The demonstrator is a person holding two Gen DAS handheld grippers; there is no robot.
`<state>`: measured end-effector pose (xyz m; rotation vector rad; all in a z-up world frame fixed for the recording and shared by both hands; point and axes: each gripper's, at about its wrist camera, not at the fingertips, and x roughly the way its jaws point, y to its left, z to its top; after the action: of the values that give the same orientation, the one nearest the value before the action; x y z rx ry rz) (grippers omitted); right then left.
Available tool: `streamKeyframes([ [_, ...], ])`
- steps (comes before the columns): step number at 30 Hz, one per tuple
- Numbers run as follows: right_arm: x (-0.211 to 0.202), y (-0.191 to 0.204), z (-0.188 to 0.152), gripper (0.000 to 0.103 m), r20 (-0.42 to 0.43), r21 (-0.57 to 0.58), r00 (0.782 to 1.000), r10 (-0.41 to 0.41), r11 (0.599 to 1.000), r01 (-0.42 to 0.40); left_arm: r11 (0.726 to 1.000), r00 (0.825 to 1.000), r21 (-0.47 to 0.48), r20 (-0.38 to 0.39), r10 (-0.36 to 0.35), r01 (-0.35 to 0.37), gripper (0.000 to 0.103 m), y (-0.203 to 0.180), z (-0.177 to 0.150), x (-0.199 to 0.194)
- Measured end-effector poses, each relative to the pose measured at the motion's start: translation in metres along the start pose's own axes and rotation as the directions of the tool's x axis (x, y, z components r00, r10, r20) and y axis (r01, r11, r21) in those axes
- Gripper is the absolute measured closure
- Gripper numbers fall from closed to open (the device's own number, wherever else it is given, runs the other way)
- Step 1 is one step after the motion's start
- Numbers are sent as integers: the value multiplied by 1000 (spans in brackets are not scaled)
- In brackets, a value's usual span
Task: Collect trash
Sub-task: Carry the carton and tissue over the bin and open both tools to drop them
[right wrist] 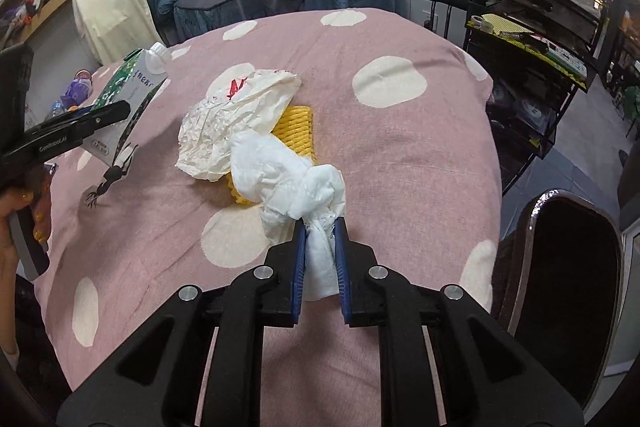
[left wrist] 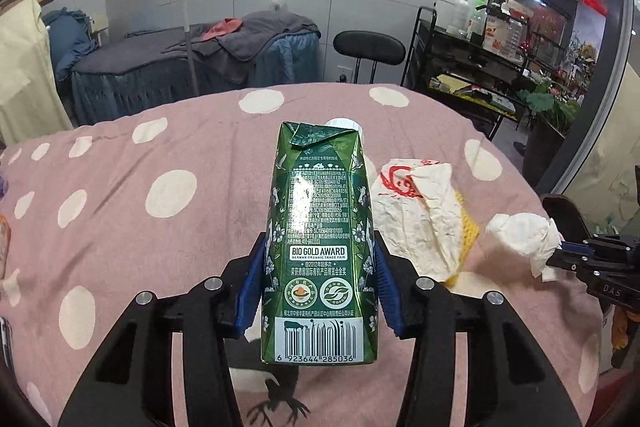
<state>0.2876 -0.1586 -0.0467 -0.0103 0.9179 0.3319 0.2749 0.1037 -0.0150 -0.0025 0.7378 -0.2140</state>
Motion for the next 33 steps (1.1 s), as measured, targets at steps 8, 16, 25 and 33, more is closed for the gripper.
streamKeyframes([
  [8,-45,-17,-30,88,106,59,994,-4,998,-3,998,993,40,112,-47,43,55,-49,-25,-51],
  [16,-83,-51,-62,88,172,163,984,-42,986,13,984,976,81,140,-168,158,55,-101,-42,-64],
  [25,-110,-115,-107,88,173,325,970,-174,939,110,955,950,106,121,-288,276,55,-152,-44,-48],
  [33,-103,-173,-147,88,86,473,958,-273,858,201,922,922,151,97,-374,357,55,-203,-52,-46],
])
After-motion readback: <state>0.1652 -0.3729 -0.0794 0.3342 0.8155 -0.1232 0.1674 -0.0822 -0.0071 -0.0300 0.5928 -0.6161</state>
